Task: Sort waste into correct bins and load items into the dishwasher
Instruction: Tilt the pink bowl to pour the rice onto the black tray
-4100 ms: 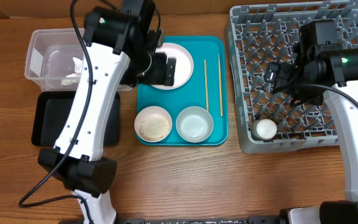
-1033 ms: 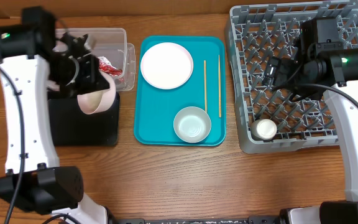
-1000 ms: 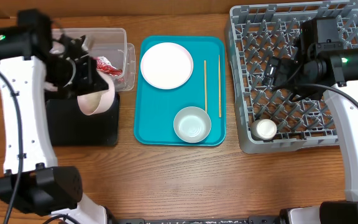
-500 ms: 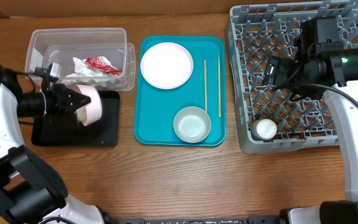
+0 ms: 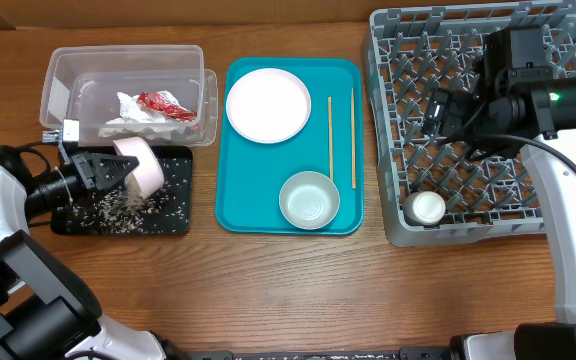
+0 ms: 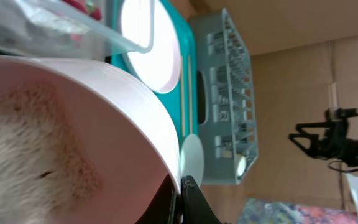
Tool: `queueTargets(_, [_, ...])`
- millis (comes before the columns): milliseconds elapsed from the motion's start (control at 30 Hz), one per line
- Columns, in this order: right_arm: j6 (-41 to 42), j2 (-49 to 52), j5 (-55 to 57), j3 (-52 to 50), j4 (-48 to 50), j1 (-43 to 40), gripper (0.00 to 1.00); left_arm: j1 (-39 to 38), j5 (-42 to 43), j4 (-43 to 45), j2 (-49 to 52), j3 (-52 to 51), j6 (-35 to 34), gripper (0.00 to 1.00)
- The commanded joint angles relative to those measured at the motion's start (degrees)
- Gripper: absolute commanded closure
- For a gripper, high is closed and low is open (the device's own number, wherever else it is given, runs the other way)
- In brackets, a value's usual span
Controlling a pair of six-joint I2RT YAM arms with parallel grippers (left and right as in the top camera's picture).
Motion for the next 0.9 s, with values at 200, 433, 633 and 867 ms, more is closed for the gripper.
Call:
queueTargets(200, [-0.22,-0.46,0.33,1.11,0.24,0.17,0.01,0.85,12.59,-2.16,0.57,-0.44,-1.31,0.96])
queueTargets(433, [-0.24,-0.46,0.35,1.11,0.28,0.17,0.01,3.37,14.80,-3.50,0.57,-0.44,-1.25,0.96])
queueTargets(633, [-0.22,-0.46,0.33,1.11,0.28,0.17,0.01,5.22,13.68,-3.10,0.57,-0.44,0.09,0.96])
queueTargets(867, [-0.22,-0.46,0.33,1.11,0.24,0.17,0.01,7.28,15.89,-3.43,0.57,-0.44,-0.22,0.96])
